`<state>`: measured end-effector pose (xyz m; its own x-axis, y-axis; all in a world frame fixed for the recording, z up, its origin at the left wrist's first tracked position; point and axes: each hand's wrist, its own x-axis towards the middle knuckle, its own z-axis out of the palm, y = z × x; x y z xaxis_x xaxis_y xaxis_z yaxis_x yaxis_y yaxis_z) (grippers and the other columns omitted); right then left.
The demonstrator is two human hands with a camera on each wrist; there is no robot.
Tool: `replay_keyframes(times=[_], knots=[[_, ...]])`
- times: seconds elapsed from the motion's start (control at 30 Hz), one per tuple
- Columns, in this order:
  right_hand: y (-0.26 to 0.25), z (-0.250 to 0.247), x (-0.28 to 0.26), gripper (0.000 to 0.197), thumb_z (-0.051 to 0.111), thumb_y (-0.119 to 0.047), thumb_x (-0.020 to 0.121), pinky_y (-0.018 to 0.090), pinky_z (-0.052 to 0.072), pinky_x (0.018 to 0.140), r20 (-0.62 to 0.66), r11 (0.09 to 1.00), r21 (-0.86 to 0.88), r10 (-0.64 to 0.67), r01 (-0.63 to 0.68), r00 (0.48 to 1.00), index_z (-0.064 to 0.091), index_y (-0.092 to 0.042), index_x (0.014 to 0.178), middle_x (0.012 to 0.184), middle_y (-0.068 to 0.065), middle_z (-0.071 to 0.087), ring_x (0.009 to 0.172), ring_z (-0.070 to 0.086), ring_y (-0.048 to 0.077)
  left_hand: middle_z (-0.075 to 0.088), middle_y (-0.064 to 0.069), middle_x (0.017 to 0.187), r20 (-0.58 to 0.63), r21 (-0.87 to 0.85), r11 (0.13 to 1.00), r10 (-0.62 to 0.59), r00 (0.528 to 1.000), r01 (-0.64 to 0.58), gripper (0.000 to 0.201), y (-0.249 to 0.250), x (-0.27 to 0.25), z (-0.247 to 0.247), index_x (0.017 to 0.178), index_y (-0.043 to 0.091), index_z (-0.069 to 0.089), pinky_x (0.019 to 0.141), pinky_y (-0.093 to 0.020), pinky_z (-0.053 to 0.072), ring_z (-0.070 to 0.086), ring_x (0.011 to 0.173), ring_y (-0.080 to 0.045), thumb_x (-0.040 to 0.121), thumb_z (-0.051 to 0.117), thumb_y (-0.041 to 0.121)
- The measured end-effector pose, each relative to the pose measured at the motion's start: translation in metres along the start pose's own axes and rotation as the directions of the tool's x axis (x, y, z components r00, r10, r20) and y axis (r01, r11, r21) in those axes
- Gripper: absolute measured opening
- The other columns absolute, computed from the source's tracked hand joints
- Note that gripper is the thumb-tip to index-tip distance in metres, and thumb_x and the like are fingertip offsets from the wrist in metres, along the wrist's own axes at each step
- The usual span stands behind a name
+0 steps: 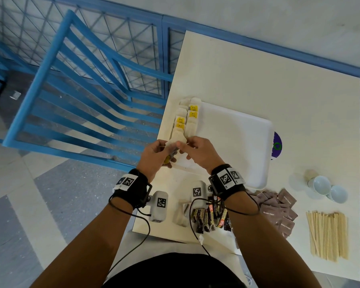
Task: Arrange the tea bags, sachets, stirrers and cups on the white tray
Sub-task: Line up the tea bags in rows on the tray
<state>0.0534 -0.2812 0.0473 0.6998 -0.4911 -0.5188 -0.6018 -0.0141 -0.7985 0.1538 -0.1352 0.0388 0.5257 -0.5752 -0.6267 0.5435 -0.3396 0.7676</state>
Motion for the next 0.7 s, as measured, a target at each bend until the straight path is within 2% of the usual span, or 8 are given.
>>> replay_keyframes(times=[0.07,0.27,0.33,0.4,0.47,0.57,0.7], knots=[[0.004,0.004,-0.002,0.032,0.073,-0.038,0.09,0.017,0.05,0.062,0.005,1.0,-0.012,-0.024,0.024,1.0,0.071,-0.013,0.109,0.094,0.0,0.074,0.075,0.066,0.009,0.072,-0.014,0.092,-0.002,0.003,1.0,-0.003,1.0,0.003,0.022,-0.001,0.0,0.001,0.107,0.004,0.065,0.06,-0.033,0.056,0.068,0.075,-0.025,0.097,0.068,0.023],[0.007,-0.013,0.003,0.009,0.073,-0.024,0.09,0.016,0.045,0.058,-0.152,0.994,0.112,0.036,-0.019,0.988,0.07,-0.017,0.094,0.089,0.001,0.077,0.067,0.065,0.009,0.072,-0.012,0.088,-0.011,-0.062,0.994,-0.091,0.996,0.091,0.034,0.0,0.002,0.001,0.107,0.0,0.066,0.059,-0.032,0.056,0.068,0.07,-0.022,0.096,0.068,0.032],[0.009,-0.025,0.005,0.006,0.072,-0.022,0.091,0.014,0.043,0.055,-0.185,0.995,0.099,0.025,-0.007,0.982,0.069,-0.02,0.086,0.083,-0.001,0.077,0.064,0.064,0.008,0.071,-0.013,0.089,-0.015,-0.077,0.991,-0.109,0.994,0.107,0.024,-0.001,0.004,0.0,0.107,0.001,0.066,0.058,-0.032,0.056,0.068,0.071,-0.024,0.097,0.067,0.024],[0.012,-0.035,0.008,0.007,0.072,-0.021,0.091,0.013,0.044,0.055,-0.203,0.998,0.065,0.018,-0.004,0.979,0.068,-0.018,0.086,0.08,-0.003,0.077,0.063,0.064,0.009,0.071,-0.014,0.092,-0.004,-0.086,0.99,-0.108,0.994,0.108,0.011,-0.002,0.007,-0.003,0.107,0.004,0.066,0.059,-0.032,0.056,0.067,0.073,-0.026,0.097,0.064,0.009],[0.016,-0.044,0.012,0.009,0.073,-0.022,0.09,0.016,0.048,0.059,-0.212,1.0,0.004,0.009,-0.009,0.977,0.069,-0.014,0.089,0.081,-0.001,0.077,0.063,0.066,0.01,0.07,-0.014,0.093,0.002,-0.06,0.994,-0.088,0.996,0.088,0.015,-0.003,0.008,-0.004,0.107,0.006,0.067,0.06,-0.032,0.056,0.067,0.075,-0.025,0.095,0.06,-0.001],[0.025,-0.049,0.021,0.009,0.074,-0.023,0.089,0.025,0.055,0.067,-0.231,0.993,-0.117,-0.01,-0.018,0.973,0.072,-0.015,0.092,0.084,0.002,0.075,0.067,0.068,0.013,0.07,-0.014,0.096,0.006,-0.003,0.998,-0.056,0.998,0.056,0.021,-0.006,0.009,-0.004,0.109,0.006,0.066,0.065,-0.031,0.058,0.067,0.077,-0.023,0.096,0.055,-0.006],[0.032,-0.042,0.031,0.006,0.074,-0.022,0.088,0.038,0.059,0.082,-0.214,0.969,-0.245,-0.032,-0.022,0.976,0.073,-0.016,0.089,0.077,-0.006,0.072,0.077,0.068,0.014,0.072,-0.012,0.098,-0.007,0.019,0.999,-0.041,0.999,0.041,0.026,-0.009,0.012,-0.005,0.118,0.004,0.065,0.07,-0.029,0.059,0.068,0.08,-0.019,0.097,0.056,-0.007]])
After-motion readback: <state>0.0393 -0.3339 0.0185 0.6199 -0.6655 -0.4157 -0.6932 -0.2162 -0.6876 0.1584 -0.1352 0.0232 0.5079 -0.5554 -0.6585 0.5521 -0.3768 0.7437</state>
